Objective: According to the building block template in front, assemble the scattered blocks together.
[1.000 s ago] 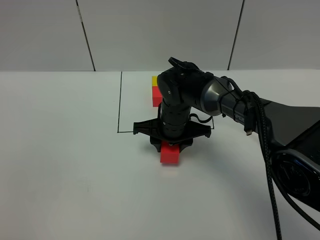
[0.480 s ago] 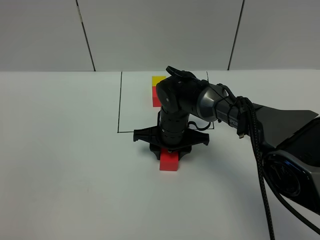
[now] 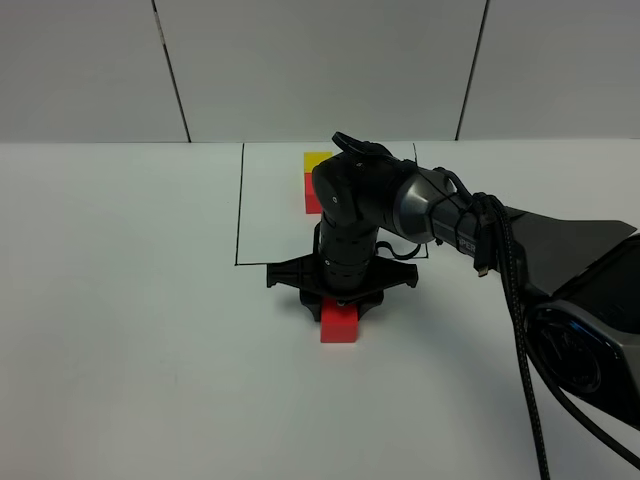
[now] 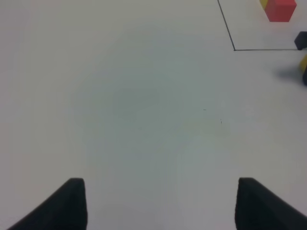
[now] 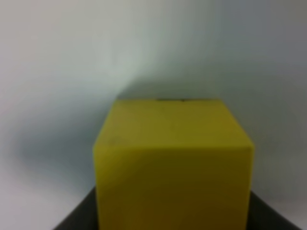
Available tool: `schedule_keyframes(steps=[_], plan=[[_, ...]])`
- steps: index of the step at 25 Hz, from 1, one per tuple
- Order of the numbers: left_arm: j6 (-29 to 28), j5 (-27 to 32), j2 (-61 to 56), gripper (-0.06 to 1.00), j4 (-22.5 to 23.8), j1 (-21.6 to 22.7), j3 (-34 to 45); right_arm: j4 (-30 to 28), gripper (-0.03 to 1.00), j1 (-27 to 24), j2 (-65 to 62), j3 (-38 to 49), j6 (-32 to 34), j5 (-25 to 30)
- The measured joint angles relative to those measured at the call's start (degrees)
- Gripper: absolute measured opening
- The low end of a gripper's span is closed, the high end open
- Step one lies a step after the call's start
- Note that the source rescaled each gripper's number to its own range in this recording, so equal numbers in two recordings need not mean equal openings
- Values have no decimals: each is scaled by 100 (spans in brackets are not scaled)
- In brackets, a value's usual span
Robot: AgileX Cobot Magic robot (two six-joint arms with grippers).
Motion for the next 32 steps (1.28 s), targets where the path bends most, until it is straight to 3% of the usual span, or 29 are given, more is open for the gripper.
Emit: schedule_keyframes(steps=[3,5,7,12,14,20,24,28,32], plan=[[0,0,0,45,0,0,0,6,1,0,0,0,-31,5],[0,0,0,45,0,0,0,6,7,0,0,0,-39,5],[0,0,0,45,0,0,0,11,22,0,0,0,-39,5],[0,0,0,45,0,0,0,63,81,0,-51,0,-44,-145],[0,0,0,45,0,0,0,97,93,0,-132,0,-66,-217],[0,0,0,45,0,0,0,80,100,-30,-460,0,-409,12],[0,0,0,45,0,0,0,-78,100,-219,-746,-27,-1049,402],[0,0,0,45,5,0,0,-150,100,-658,-1102,-58,-1829,600],[0,0,0,45,5,0,0,-115,100,-1377,-1536,-58,-2437,469]])
